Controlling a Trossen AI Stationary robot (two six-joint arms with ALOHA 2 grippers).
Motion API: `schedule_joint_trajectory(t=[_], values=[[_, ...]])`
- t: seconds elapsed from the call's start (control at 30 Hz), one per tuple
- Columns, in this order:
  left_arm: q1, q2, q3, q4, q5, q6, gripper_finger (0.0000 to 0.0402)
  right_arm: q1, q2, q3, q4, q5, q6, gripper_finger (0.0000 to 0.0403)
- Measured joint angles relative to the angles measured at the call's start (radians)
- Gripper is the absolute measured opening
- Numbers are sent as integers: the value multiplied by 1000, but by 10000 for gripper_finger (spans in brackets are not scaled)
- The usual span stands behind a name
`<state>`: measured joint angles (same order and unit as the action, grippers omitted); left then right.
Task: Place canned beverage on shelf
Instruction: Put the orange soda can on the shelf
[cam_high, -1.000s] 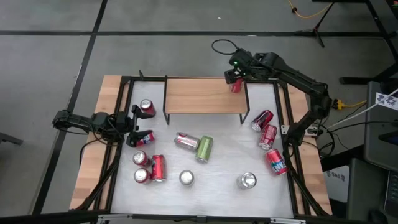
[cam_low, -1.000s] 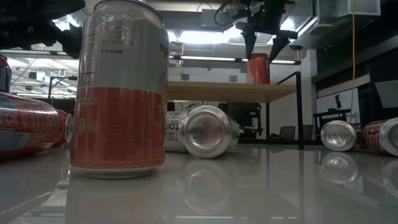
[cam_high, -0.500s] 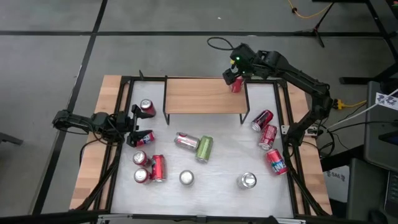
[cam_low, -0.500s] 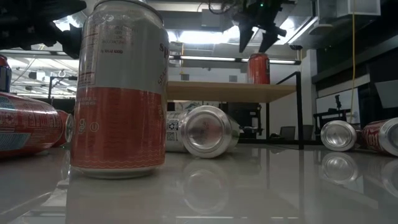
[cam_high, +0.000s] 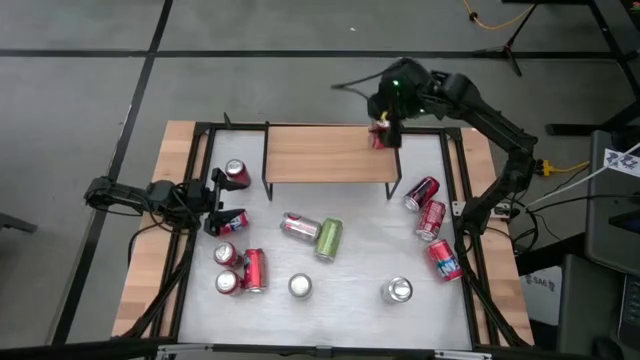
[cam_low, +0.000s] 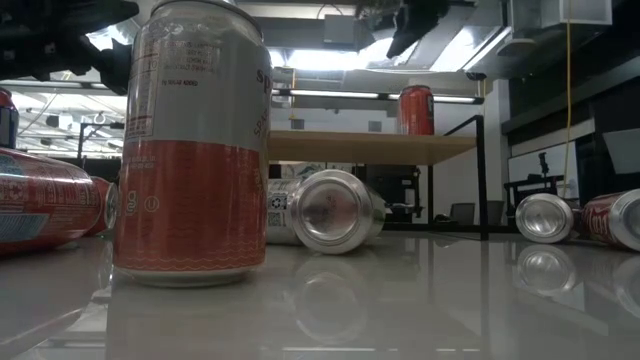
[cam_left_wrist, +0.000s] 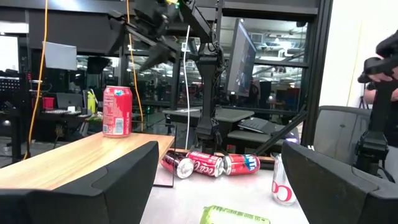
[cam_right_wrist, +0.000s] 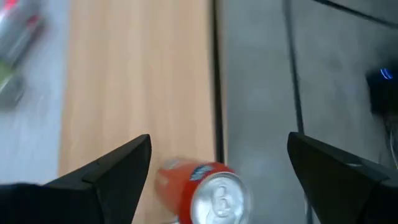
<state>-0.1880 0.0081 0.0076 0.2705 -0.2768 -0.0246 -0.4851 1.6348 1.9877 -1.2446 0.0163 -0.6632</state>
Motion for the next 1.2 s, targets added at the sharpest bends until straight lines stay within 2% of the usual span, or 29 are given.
schedule_joint_trajectory(t=[0.1,0.27,0.4,0.57,0.7,1.2], values=[[0,0,0,0,0,0,336,0,4,-14,-49,-13,-92,365],[0,0,0,0,0,0,336,-24,5,-35,-67,-10,-147,365],[0,0,0,0,0,0,336,-78,14,-39,-66,-18,-147,365],[0,0,0,0,1,1,336,-133,19,-40,-68,-107,-143,365],[0,0,0,0,1,0,336,-158,20,-40,-68,-138,-142,365],[0,0,0,0,1,0,336,-170,40,-39,-78,-166,-77,365]])
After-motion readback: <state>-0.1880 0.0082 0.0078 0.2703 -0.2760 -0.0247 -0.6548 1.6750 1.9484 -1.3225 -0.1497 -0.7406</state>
